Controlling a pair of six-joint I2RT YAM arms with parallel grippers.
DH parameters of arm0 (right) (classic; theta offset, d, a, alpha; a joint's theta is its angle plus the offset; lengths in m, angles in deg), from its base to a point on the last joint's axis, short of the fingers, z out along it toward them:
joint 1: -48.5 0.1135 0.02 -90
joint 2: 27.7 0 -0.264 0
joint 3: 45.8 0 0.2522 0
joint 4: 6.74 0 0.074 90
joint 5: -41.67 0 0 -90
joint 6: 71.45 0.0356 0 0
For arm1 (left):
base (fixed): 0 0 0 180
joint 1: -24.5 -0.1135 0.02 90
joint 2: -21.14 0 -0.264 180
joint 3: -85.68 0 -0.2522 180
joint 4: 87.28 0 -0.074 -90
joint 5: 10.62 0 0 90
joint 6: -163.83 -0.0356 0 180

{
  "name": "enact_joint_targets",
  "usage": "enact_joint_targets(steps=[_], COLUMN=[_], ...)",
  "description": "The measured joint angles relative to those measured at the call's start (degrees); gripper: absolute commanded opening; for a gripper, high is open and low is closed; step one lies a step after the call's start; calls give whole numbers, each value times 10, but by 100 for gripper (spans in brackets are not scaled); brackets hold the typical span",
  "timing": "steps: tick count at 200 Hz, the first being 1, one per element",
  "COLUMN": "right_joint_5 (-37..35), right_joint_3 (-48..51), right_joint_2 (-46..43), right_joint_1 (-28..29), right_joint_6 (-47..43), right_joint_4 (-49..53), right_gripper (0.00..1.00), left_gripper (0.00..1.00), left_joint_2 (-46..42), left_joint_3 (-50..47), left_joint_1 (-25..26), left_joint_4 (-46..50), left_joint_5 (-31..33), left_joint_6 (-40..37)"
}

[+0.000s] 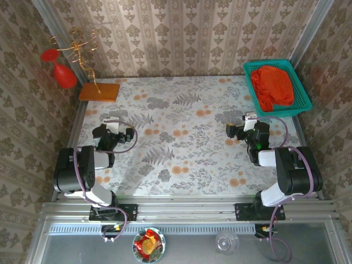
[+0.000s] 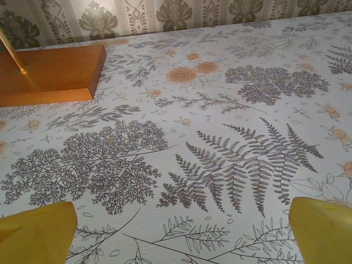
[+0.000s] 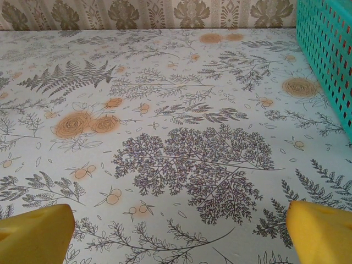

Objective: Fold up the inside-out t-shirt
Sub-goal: Pick up the T-shirt from the basket.

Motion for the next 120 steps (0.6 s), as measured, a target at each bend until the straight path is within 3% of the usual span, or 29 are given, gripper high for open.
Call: enact_joint_targets(steps=[74,102,120], right_joint_5=[-15,-28,-40], right_joint_3=[0,-24,-64], right_joint_2=[-15,-96,-154], right_joint_1=[11,20,22], right_joint_6=[-2,-3,1], right_joint_4=[22,125,196], right_gripper=[100,100,100], left_gripper=[100,100,100], left_joint_2=[-11,-97,-175], left_joint_3=[-21,-32,-7], left_joint_1=[0,16,47], left_joint_4=[-21,28,111], left_joint_5=[8,52,102], left_joint_6=[0,0,0])
